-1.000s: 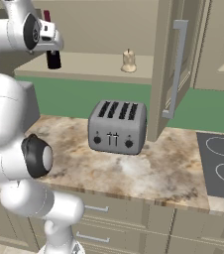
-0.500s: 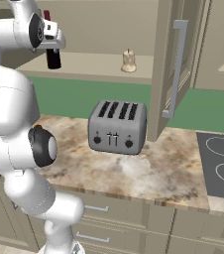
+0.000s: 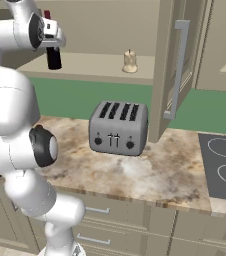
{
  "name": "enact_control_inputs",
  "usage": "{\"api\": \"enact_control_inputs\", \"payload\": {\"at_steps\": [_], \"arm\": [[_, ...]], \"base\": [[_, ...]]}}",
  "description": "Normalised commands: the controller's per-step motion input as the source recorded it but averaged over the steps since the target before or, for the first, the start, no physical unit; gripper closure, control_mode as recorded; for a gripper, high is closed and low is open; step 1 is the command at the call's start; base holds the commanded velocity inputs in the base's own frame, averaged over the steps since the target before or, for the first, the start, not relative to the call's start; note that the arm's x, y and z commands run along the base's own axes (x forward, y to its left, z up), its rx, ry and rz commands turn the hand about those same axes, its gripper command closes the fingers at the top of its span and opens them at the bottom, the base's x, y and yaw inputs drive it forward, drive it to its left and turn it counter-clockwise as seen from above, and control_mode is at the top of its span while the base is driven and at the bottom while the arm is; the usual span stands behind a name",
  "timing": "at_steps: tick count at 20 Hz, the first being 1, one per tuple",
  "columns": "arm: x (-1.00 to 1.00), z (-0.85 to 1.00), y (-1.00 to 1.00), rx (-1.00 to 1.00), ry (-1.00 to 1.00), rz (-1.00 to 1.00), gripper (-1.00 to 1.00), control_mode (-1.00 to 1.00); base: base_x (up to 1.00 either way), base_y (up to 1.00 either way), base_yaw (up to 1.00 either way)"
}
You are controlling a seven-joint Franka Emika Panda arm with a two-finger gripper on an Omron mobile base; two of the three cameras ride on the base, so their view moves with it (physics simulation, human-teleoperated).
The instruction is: Get the candle and the wine from the cabinet and move them to the dining counter.
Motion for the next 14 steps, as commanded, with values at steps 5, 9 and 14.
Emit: {"api": "enact_control_inputs", "payload": {"at_steps": [5,9,14], "arm": [[0.00,-0.02,0.00,0.00,-0.11,0.00,-1.00,-1.00],[0.02,-0.05,0.00,0.00,-0.08,0.00,-1.00,-1.00],[0.16,-0.07,0.00,0.00,-0.03,0.00,-1.00,-1.00]], "base": [[0.00,0.00,0.00],[0.00,0.00,0.00],[0.00,0.00,0.00]]}}
